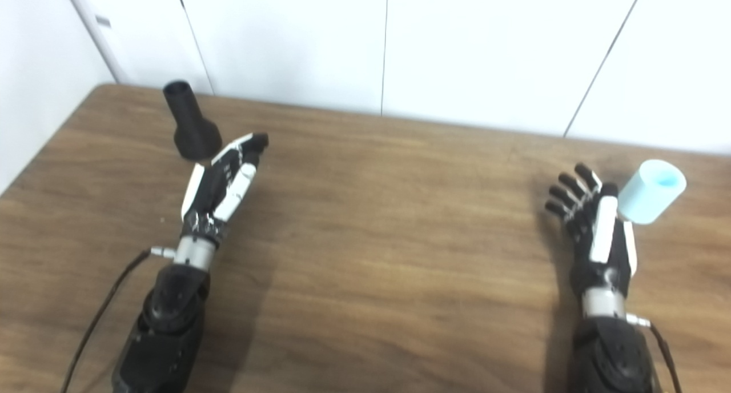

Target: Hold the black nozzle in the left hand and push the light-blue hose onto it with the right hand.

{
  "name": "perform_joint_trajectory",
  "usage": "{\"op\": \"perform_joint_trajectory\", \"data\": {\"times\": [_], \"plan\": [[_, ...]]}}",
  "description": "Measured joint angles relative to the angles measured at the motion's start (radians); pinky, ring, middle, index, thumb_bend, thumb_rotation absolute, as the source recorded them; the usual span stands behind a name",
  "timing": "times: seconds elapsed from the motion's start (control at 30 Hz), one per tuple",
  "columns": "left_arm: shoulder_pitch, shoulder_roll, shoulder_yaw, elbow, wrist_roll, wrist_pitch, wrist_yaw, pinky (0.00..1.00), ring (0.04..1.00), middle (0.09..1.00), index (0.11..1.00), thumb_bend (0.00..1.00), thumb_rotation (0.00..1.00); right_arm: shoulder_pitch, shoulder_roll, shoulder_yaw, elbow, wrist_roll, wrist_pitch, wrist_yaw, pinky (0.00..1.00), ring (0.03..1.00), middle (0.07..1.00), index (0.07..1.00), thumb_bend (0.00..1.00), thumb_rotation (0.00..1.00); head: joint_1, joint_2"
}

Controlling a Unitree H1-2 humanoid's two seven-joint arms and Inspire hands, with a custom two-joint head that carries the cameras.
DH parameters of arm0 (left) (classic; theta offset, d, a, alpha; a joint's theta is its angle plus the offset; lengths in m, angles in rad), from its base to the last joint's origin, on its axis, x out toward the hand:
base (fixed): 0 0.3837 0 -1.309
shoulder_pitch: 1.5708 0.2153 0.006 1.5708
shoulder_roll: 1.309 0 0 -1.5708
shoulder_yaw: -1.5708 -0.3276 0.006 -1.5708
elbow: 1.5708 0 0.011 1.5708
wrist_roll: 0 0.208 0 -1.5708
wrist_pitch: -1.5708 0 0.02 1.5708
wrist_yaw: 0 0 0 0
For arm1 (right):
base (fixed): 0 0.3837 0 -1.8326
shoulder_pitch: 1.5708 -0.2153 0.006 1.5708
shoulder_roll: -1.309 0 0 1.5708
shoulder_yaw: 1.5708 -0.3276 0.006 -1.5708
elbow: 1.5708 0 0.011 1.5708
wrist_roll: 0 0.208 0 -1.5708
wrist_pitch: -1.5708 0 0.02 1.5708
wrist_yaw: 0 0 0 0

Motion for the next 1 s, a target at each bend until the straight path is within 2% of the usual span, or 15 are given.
{"op": "perform_joint_trajectory", "data": {"times": [0.07, 0.1, 0.23, 0.33, 0.43, 0.47, 0.53, 0.6, 0.67, 0.73, 0.77, 0.9, 1.0], "plan": [[0.003, -0.007, 0.0, -0.006, 0.0, 0.002, 0.002, 0.86, 0.874, 0.842, 0.814, 0.47, 0.65, 0.001, -0.003, 0.006, 0.001, -0.006, -0.005, 0.004, 0.7, 0.765, 0.799, 0.838, 0.47, 0.94, 0.0, 0.0], [0.004, -0.012, 0.002, -0.009, -0.002, 0.006, 0.004, 0.86, 0.871, 0.843, 0.814, 0.47, 0.64, 0.001, -0.004, 0.008, 0.002, -0.006, -0.009, 0.01, 0.7, 0.767, 0.802, 0.841, 0.47, 0.95, 0.018, -0.018], [0.005, -0.026, 0.003, -0.011, -0.005, 0.012, 0.007, 0.83, 0.855, 0.84, 0.818, 0.45, 0.6, 0.001, -0.007, 0.008, 0.007, 0.002, -0.02, 0.031, 0.7, 0.782, 0.815, 0.844, 0.44, 0.96, 0.038, -0.041], [0.005, -0.032, 0.003, -0.011, -0.005, 0.011, 0.013, 0.83, 0.855, 0.84, 0.822, 0.45, 0.57, 0.005, -0.007, 0.008, 0.0, -0.004, -0.021, 0.031, 0.67, 0.771, 0.794, 0.81, 0.43, 0.92, 0.058, -0.069], [0.009, -0.035, 0.005, -0.018, -0.021, 0.012, 0.018, 0.79, 0.839, 0.838, 0.832, 0.53, 0.5, 0.024, -0.007, 0.009, -0.028, -0.011, -0.016, 0.031, 0.69, 0.789, 0.806, 0.809, 0.4, 0.88, 0.06, -0.081], [0.013, -0.038, 0.006, -0.025, -0.024, 0.014, 0.021, 0.76, 0.823, 0.832, 0.833, 0.58, 0.43, 0.033, -0.007, 0.009, -0.044, -0.012, -0.009, 0.031, 0.7, 0.806, 0.83, 0.831, 0.39, 0.85, 0.067, -0.1], [0.023, -0.051, 0.005, -0.044, -0.022, 0.024, 0.029, 0.74, 0.811, 0.829, 0.835, 0.61, 0.39, 0.053, -0.009, 0.016, -0.079, -0.021, 0.017, 0.031, 0.7, 0.81, 0.836, 0.843, 0.4, 0.83, 0.075, -0.113], [0.027, -0.06, 0.003, -0.053, -0.001, 0.037, 0.042, 0.71, 0.789, 0.824, 0.838, 0.65, 0.33, 0.074, -0.017, 0.036, -0.104, -0.047, 0.022, 0.032, 0.71, 0.819, 0.849, 0.867, 0.4, 0.7, 0.1, -0.141], [0.033, -0.068, -0.002, -0.066, 0.025, 0.046, 0.062, 0.71, 0.777, 0.824, 0.844, 0.68, 0.27, 0.089, -0.038, 0.056, -0.116, -0.061, 0.02, 0.047, 0.73, 0.829, 0.859, 0.87, 0.44, 0.53, 0.106, -0.147], [0.04, -0.074, -0.008, -0.078, 0.052, 0.059, 0.071, 0.7, 0.769, 0.825, 0.849, 0.7, 0.22, 0.093, -0.052, 0.067, -0.116, -0.07, 0.013, 0.058, 0.71, 0.822, 0.86, 0.866, 0.51, 0.39, 0.13, -0.172], [0.042, -0.076, -0.012, -0.082, 0.062, 0.068, 0.073, 0.71, 0.769, 0.828, 0.849, 0.71, 0.22, 0.093, -0.055, 0.07, -0.116, -0.074, 0.005, 0.059, 0.7, 0.81, 0.848, 0.854, 0.54, 0.36, 0.14, -0.182], [0.056, -0.071, -0.024, -0.106, 0.123, 0.079, 0.093, 0.69, 0.757, 0.831, 0.846, 0.75, 0.18, 0.092, -0.052, 0.073, -0.115, -0.088, -0.011, 0.055, 0.68, 0.757, 0.794, 0.803, 0.66, 0.35, 0.147, -0.199], [0.074, -0.063, -0.03, -0.134, 0.158, 0.108, 0.098, 0.72, 0.764, 0.84, 0.852, 0.79, 0.19, 0.084, -0.049, 0.075, -0.104, -0.095, -0.018, 0.053, 0.66, 0.748, 0.788, 0.786, 0.7, 0.35, 0.146, -0.204]]}}
